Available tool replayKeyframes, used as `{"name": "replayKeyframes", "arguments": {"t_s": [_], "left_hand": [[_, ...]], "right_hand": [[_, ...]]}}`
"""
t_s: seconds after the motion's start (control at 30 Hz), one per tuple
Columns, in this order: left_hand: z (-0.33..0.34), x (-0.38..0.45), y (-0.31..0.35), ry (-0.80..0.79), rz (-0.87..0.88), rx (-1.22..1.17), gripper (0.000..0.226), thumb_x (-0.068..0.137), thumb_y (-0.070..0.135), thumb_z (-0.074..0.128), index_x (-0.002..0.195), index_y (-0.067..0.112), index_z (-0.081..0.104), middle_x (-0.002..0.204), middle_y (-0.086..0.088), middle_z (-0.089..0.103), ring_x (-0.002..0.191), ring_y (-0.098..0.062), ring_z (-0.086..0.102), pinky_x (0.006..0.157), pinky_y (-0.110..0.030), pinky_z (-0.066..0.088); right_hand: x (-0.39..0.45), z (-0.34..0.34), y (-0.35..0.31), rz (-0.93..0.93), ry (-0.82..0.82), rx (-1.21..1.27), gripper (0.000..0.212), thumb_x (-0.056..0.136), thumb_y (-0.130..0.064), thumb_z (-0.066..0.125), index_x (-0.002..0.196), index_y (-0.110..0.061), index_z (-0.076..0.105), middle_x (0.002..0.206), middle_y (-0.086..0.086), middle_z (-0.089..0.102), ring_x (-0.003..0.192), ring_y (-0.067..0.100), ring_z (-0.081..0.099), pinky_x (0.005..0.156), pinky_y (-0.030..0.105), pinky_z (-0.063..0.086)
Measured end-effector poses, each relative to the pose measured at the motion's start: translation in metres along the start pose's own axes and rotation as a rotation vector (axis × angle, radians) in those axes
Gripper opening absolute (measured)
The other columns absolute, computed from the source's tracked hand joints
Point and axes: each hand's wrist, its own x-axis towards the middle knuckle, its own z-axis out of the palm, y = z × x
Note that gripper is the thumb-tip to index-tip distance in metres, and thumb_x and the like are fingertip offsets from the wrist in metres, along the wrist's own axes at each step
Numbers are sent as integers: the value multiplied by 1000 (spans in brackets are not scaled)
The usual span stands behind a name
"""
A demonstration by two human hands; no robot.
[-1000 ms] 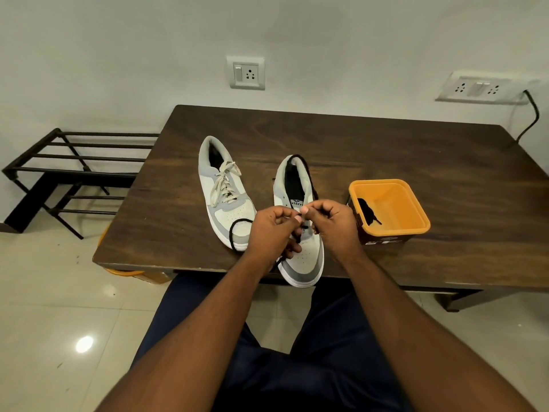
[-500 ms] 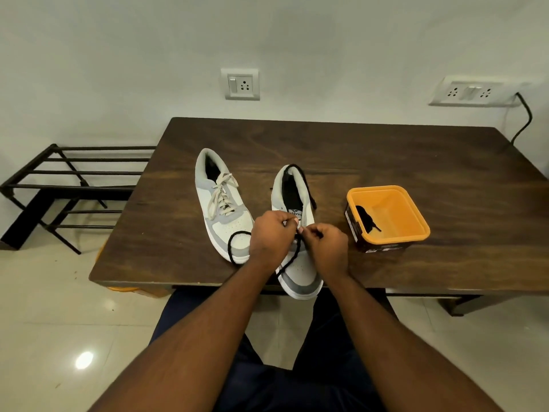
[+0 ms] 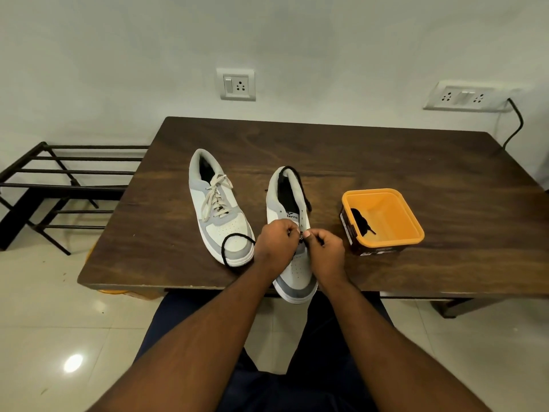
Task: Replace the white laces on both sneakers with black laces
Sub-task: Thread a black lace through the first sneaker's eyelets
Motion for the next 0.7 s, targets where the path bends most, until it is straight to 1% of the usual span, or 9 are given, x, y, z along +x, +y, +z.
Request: {"name": "replayKeyframes", "arguments": {"t_s": [0.13,0.27,0.33,0.4,0.5,0.6,0.67,0.7], "left_hand": [[2,2,-3,-17,26,68,20,93,22,49,83,15,66,81,-5,68,78,-28,63,70,-40,54],[3,6,-6,-50,-19,-26,21,92,22,51,80,19,68,78,-2,69,76,-25,65,72,-39,56],[6,9,-9,-57,-101,-126,22,89,23,55,74,20,70,70,-1,68,68,-25,64,69,-39,57],[8,10,-10,-47,-184,-232,22,87,20,60,68,19,71,60,-1,65,57,-23,59,63,-38,54],[9,11,-9,-42,-249,-327,21,87,15,65,67,15,72,54,-4,62,47,-20,53,53,-30,48],[10,11,-8,-36,-258,-319,22,87,15,66,67,18,72,57,-3,64,49,-19,54,55,-28,48],[12,11,-8,-26,-260,-285,22,88,17,66,67,20,72,61,-3,65,54,-21,55,59,-31,52],[12,11,-8,-29,-255,-271,20,88,19,67,68,20,72,61,-2,64,55,-21,55,61,-32,52]], "right_hand": [[1,-2,1,0,-2,16,15,94,-15,60,86,-12,73,81,0,70,77,13,64,67,24,50],[-2,1,1,43,20,82,14,93,-17,61,87,-11,73,83,1,71,81,16,66,71,31,54],[-4,1,2,67,21,113,13,93,-17,62,87,-12,73,84,1,72,81,17,67,73,34,55],[-4,-1,0,65,14,118,13,92,-17,63,89,-11,74,85,1,73,83,17,68,75,35,56],[-3,0,-1,62,3,99,15,93,-17,61,90,-11,75,85,2,73,83,19,68,76,38,57],[-5,2,0,73,-16,112,17,95,-17,58,93,-11,74,91,3,73,89,19,67,80,37,56],[-6,-2,-1,100,-38,138,17,96,-15,56,95,-13,72,94,3,72,91,17,66,81,33,55],[-6,-4,-3,114,-61,157,16,96,-13,56,94,-13,71,92,3,72,88,15,66,79,31,55]]}}
